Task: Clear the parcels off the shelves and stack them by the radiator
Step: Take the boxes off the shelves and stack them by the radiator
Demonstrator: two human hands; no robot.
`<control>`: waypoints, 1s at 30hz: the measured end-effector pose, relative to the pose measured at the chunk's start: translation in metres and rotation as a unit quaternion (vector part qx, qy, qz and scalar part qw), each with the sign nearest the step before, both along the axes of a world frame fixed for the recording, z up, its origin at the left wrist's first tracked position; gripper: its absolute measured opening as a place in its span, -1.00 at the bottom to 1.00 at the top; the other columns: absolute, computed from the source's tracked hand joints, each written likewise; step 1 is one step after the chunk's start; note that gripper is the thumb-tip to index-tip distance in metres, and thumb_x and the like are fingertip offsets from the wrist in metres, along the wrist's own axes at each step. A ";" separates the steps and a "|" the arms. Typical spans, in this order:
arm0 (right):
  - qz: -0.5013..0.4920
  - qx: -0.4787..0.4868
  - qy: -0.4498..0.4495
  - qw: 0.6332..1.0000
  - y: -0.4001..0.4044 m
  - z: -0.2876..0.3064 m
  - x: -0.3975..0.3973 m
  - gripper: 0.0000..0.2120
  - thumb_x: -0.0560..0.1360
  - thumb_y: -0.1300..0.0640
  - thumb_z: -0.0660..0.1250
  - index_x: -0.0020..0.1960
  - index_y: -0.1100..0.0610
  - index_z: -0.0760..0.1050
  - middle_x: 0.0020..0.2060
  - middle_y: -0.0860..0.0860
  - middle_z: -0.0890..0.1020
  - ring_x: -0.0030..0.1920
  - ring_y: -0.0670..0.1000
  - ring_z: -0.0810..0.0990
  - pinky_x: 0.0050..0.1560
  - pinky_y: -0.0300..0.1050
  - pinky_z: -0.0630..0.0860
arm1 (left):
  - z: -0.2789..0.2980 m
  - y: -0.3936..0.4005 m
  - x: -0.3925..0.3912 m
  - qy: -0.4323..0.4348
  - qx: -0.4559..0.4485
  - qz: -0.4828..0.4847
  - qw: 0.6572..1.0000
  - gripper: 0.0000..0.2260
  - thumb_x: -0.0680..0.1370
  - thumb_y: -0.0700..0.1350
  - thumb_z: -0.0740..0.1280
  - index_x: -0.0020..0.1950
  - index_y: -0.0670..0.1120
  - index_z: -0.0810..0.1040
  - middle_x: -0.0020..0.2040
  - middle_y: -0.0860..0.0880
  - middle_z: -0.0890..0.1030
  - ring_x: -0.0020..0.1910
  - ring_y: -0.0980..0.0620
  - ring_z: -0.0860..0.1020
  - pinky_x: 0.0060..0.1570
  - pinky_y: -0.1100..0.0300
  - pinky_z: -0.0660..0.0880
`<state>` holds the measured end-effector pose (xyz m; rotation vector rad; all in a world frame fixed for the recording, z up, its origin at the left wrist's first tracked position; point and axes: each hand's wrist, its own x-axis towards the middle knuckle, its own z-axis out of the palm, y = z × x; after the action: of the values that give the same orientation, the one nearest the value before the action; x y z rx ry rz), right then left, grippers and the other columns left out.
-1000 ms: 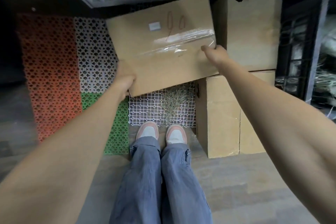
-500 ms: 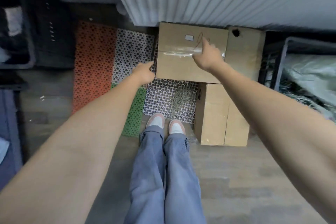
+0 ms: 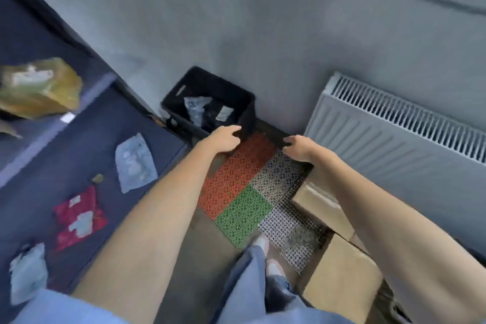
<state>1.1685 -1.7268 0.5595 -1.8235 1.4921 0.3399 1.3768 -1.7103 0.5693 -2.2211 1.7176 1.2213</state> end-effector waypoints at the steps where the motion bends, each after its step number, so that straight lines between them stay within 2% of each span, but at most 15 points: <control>1: 0.026 -0.024 0.007 0.999 -0.005 0.023 0.016 -0.60 0.57 0.12 0.15 0.36 0.25 0.38 0.35 0.19 0.43 0.35 0.15 0.40 0.27 -0.14 0.32 | 0.022 0.015 0.025 -0.001 -0.005 0.025 1.000 -0.55 0.60 -0.13 0.16 0.50 -0.04 0.23 0.51 -0.12 0.22 0.43 -0.10 0.29 0.35 0.17 0.26; 3: 0.070 -0.071 0.007 0.995 -0.013 0.072 0.056 -0.63 0.56 0.15 0.15 0.31 0.27 0.43 0.31 0.20 0.47 0.32 0.17 0.43 0.28 -0.10 0.35 | 0.069 0.049 0.075 -0.002 -0.030 0.085 0.996 -0.56 0.61 -0.13 0.14 0.50 -0.04 0.20 0.52 -0.09 0.20 0.45 -0.07 0.26 0.37 0.14 0.25; 5: 0.122 -0.112 0.003 0.986 -0.008 0.122 0.108 -0.64 0.56 0.16 0.13 0.30 0.26 0.44 0.30 0.19 0.49 0.30 0.16 0.45 0.24 -0.09 0.37 | 0.116 0.091 0.125 -0.006 -0.061 0.148 0.987 -0.56 0.62 -0.14 0.12 0.51 -0.05 0.20 0.48 -0.08 0.27 0.37 -0.07 0.36 0.28 0.12 0.32; 7: 0.187 -0.149 -0.007 0.971 0.014 0.169 0.170 -0.64 0.59 0.15 0.07 0.32 0.25 0.41 0.33 0.17 0.45 0.32 0.15 0.42 0.23 -0.11 0.35 | 0.161 0.144 0.175 -0.011 -0.099 0.221 0.970 -0.59 0.61 -0.15 0.13 0.48 -0.05 0.25 0.26 -0.04 0.46 0.05 0.00 0.49 0.01 0.14 0.41; 9: 0.257 -0.185 -0.039 0.948 0.052 0.209 0.239 -0.62 0.61 0.16 0.04 0.36 0.26 0.37 0.39 0.16 0.38 0.37 0.14 0.36 0.29 -0.12 0.30 | 0.200 0.208 0.223 -0.036 -0.138 0.273 0.951 -0.70 0.60 -0.16 0.14 0.33 -0.05 0.39 0.04 0.06 0.45 -0.11 0.08 0.46 -0.09 0.16 0.37; 10: 0.285 -0.193 -0.058 0.937 0.077 0.227 0.273 -0.64 0.61 0.18 0.05 0.35 0.27 0.37 0.38 0.17 0.39 0.37 0.15 0.36 0.30 -0.11 0.30 | 0.216 0.242 0.245 -0.051 -0.153 0.294 0.942 -0.74 0.60 -0.16 0.14 0.27 -0.04 0.42 0.07 0.05 0.46 -0.05 0.05 0.49 -0.04 0.18 0.37; 13: 0.362 -0.196 -0.140 0.901 0.178 0.270 0.378 -0.63 0.60 0.18 0.11 0.36 0.27 0.38 0.36 0.18 0.42 0.36 0.16 0.37 0.32 -0.08 0.30 | 0.257 0.363 0.309 -0.098 -0.191 0.376 0.901 -0.60 0.60 -0.15 0.16 0.45 -0.10 0.30 0.39 -0.08 0.39 0.32 -0.08 0.41 0.22 0.17 0.34; 16: 0.474 -0.201 -0.154 0.843 0.298 0.301 0.471 -0.63 0.62 0.14 0.06 0.33 0.29 0.40 0.36 0.19 0.42 0.34 0.16 0.39 0.28 -0.08 0.31 | 0.289 0.502 0.358 -0.149 -0.210 0.440 0.860 -0.58 0.61 -0.16 0.16 0.47 -0.13 0.26 0.48 -0.10 0.28 0.42 -0.07 0.30 0.34 0.16 0.27; 18: 0.532 -0.199 -0.187 0.801 0.379 0.319 0.525 -0.65 0.62 0.18 0.05 0.28 0.32 0.44 0.31 0.21 0.46 0.34 0.17 0.39 0.27 -0.07 0.32 | 0.309 0.600 0.381 -0.173 -0.216 0.488 0.828 -0.59 0.62 -0.18 0.14 0.48 -0.15 0.24 0.50 -0.10 0.24 0.45 -0.06 0.27 0.33 0.21 0.24; 20: 0.569 -0.192 -0.222 0.768 0.460 0.336 0.567 -0.71 0.61 0.20 0.07 0.02 0.28 0.54 0.07 0.18 0.56 0.22 0.17 0.45 0.06 -0.11 0.37 | 0.326 0.695 0.397 -0.206 -0.215 0.531 0.793 -0.60 0.62 -0.17 0.15 0.47 -0.14 0.27 0.49 -0.10 0.27 0.42 -0.06 0.31 0.27 0.21 0.29; 21: 0.586 -0.186 -0.233 0.753 0.499 0.344 0.585 -0.72 0.60 0.20 0.06 -0.12 0.24 0.51 -0.04 0.14 0.56 0.17 0.18 0.47 -0.09 -0.12 0.33 | 0.333 0.739 0.403 -0.214 -0.215 0.556 0.774 -0.61 0.62 -0.16 0.15 0.46 -0.15 0.29 0.47 -0.10 0.30 0.39 -0.07 0.35 0.21 0.19 0.34; 22: 0.599 -0.174 -0.240 0.744 0.534 0.350 0.604 -0.72 0.60 0.19 0.06 -0.16 0.23 0.48 -0.07 0.13 0.55 0.18 0.19 0.47 -0.13 -0.13 0.30 | 0.339 0.779 0.409 -0.216 -0.216 0.578 0.757 -0.61 0.62 -0.16 0.14 0.45 -0.16 0.30 0.46 -0.11 0.31 0.37 -0.09 0.36 0.15 0.19 0.38; 24: 0.606 -0.148 -0.269 0.734 0.600 0.361 0.636 -0.73 0.61 0.16 0.09 0.15 0.26 0.49 0.19 0.16 0.52 0.27 0.18 0.44 0.07 -0.10 0.36 | 0.347 0.848 0.418 -0.220 -0.212 0.609 0.732 -0.61 0.63 -0.17 0.13 0.46 -0.16 0.28 0.46 -0.13 0.30 0.35 -0.10 0.37 0.12 0.19 0.40; 26: 0.609 -0.136 -0.302 0.721 0.658 0.368 0.663 -0.61 0.59 0.14 0.12 0.38 0.24 0.34 0.38 0.18 0.39 0.26 0.11 0.43 0.09 -0.13 0.34 | 0.351 0.899 0.425 -0.218 -0.218 0.641 0.703 -0.61 0.62 -0.19 0.14 0.46 -0.14 0.27 0.46 -0.12 0.30 0.29 -0.07 0.41 0.09 0.21 0.40; 30: 0.612 -0.144 -0.376 0.681 0.748 0.387 0.716 -0.64 0.55 0.16 0.20 0.33 0.17 0.40 0.39 0.16 0.39 0.36 0.15 0.38 0.22 -0.13 0.34 | 0.360 0.960 0.454 -0.219 -0.249 0.669 0.665 -0.61 0.62 -0.20 0.15 0.46 -0.13 0.29 0.48 -0.11 0.27 0.39 -0.07 0.34 0.11 0.29 0.33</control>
<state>1.8843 -0.9784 0.9466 -2.5195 -0.4242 -0.0890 1.8307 -0.7504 0.9296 -3.7460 -0.0857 -0.0279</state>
